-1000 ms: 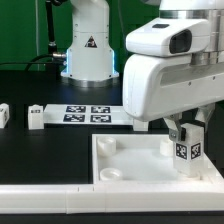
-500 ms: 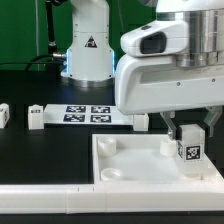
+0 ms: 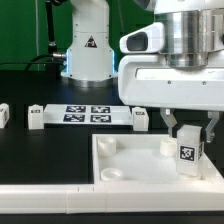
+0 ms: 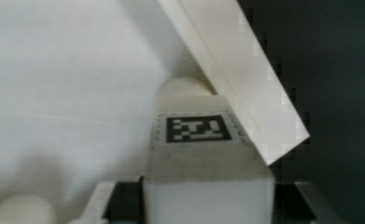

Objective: Assemble square table

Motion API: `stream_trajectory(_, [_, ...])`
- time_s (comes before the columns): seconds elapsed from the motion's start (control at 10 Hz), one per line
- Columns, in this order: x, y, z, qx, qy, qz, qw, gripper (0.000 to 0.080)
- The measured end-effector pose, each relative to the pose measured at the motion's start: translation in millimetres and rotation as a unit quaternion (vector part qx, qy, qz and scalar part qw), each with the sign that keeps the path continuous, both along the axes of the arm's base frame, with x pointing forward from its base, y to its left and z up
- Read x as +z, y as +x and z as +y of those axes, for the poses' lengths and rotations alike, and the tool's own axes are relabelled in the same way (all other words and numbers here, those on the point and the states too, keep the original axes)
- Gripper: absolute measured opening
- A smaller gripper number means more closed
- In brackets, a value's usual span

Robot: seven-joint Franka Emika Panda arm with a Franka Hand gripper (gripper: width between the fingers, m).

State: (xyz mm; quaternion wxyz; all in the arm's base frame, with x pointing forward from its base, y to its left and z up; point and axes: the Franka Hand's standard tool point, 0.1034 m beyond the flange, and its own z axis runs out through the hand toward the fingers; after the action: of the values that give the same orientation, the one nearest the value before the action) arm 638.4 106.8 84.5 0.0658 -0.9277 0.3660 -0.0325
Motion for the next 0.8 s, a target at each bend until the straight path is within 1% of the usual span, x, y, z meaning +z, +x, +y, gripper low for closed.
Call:
stream_trajectory(0.3, [-0.3, -0.4, 0.4, -0.11, 0.009, 0.01, 0.994, 0.0288])
stream_trajectory(0.4, [-0.4, -0.4, -0.2, -0.129, 0.013, 0.012, 0.991, 0.0288])
stream_trajectory(0.5, [-0.6, -0.4, 0.1, -0.121, 0.012, 0.011, 0.993, 0.0288])
stream_trajectory(0.6, [-0.8, -0.5, 0.5, -0.109, 0.011, 0.01, 0.994, 0.0372])
stream_trajectory(0.7, [-0.8, -0.5, 0.5, -0.086, 0.009, 0.008, 0.996, 0.0585])
stream_trajectory(0.8, [0.0, -0.1, 0.1, -0.059, 0.006, 0.005, 0.998, 0.0585])
